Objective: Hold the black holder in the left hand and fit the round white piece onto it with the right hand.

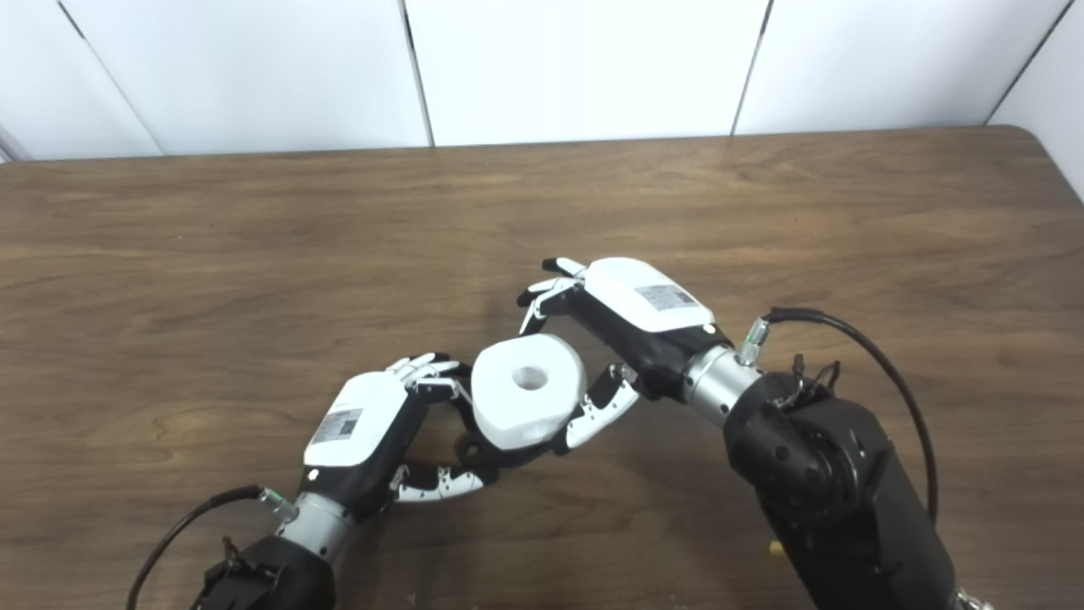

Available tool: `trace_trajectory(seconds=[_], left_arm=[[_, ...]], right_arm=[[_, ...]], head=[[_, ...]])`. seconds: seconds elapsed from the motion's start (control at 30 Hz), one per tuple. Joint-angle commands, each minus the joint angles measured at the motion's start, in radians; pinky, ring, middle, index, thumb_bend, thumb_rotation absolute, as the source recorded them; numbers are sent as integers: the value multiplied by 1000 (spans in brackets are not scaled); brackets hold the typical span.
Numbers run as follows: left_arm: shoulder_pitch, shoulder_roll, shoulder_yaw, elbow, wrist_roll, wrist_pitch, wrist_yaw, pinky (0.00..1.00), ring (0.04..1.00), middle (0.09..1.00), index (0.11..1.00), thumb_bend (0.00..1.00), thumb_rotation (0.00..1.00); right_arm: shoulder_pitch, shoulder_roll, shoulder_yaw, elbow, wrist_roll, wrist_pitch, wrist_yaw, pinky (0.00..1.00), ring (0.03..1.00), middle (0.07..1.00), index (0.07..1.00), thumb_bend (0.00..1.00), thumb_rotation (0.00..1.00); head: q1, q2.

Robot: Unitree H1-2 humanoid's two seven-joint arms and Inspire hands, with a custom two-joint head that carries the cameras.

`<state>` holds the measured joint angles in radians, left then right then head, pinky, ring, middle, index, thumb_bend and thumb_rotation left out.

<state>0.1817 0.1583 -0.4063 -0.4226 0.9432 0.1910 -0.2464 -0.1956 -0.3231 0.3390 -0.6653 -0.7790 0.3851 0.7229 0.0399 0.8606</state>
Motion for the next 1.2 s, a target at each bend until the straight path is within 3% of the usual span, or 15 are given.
trace_trajectory(seconds=[0.0, 0.57, 1.17], left_arm=[[22, 1, -21, 50, -5, 36, -69, 895, 906, 830, 491, 508, 45], [18, -5, -23, 50, -1, 35, -69, 894, 908, 831, 491, 508, 45], [15, -8, -26, 52, -1, 32, -65, 889, 905, 828, 491, 508, 46]], right_arm=[[-15, 9, 0, -6, -17, -37, -31, 908, 968, 827, 483, 524, 136], [19, 10, 18, 20, -25, -102, -56, 926, 965, 821, 483, 524, 134], [26, 11, 36, -8, -18, -106, -37, 900, 966, 821, 482, 524, 135]], head=[[1, 0], [3, 4], [6, 9]])
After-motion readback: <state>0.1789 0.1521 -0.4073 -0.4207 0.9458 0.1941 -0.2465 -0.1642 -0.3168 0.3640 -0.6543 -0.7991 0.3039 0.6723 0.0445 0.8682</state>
